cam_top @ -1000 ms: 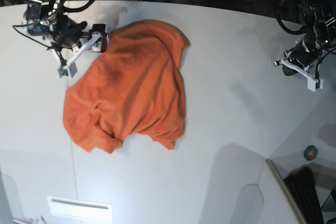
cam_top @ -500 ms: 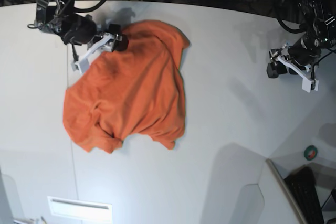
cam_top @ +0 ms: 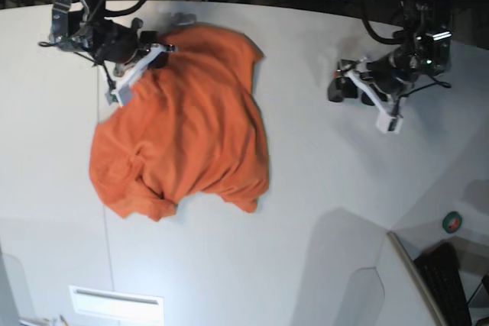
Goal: Layout the t-shirt on the table in an organized manner, then fold the t-shirt properly
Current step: 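Grasp the shirt edge with the left gripper while the right holds, then lift and pull the shirt apart between both grippers to spread it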
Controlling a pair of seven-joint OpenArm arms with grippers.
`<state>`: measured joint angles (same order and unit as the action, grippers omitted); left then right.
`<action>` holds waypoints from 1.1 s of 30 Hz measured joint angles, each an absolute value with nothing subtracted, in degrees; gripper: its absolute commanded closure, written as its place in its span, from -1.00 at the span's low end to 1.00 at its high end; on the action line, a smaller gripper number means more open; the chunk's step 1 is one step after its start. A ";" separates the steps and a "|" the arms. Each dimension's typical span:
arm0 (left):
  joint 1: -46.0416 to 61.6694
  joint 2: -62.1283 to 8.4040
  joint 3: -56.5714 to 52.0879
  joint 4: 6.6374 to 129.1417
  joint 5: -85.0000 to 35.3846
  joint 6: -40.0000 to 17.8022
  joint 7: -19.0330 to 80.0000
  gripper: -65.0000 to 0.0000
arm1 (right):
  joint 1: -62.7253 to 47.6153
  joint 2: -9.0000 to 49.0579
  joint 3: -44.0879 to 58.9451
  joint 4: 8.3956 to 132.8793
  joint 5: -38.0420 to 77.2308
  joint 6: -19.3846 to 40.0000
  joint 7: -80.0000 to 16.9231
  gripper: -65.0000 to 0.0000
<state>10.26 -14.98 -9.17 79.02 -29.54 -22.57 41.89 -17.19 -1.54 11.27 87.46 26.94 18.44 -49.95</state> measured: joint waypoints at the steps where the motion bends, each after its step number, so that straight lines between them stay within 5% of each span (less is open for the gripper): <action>1: 8.80 -13.45 -7.64 78.35 -29.47 -22.72 41.76 -0.45 | -17.21 -1.43 11.29 88.60 27.16 18.44 -50.72 1.00; 12: -14.06 -3.05 -7.27 51.46 -30.15 -22.74 39.77 -0.45 | -17.30 -0.27 10.74 89.62 27.18 18.46 -53.25 1.00; 24: -22.28 1.96 -7.29 39.29 -30.11 -22.79 39.40 -0.44 | -18.06 -0.32 10.70 89.62 27.22 18.46 -53.19 1.00; 27: -22.35 2.13 -1.96 37.80 -28.53 -23.64 36.97 -0.08 | -18.68 -0.30 10.70 89.67 27.22 18.46 -53.19 1.00; 30: -21.12 2.24 3.20 37.69 -27.90 -22.96 32.73 0.89 | -18.92 -0.32 10.59 89.67 27.22 18.48 -53.43 1.00; 33: -19.05 2.00 1.13 39.16 -29.54 -23.51 33.65 1.00 | -18.96 1.52 10.44 90.56 27.33 18.48 -53.78 1.00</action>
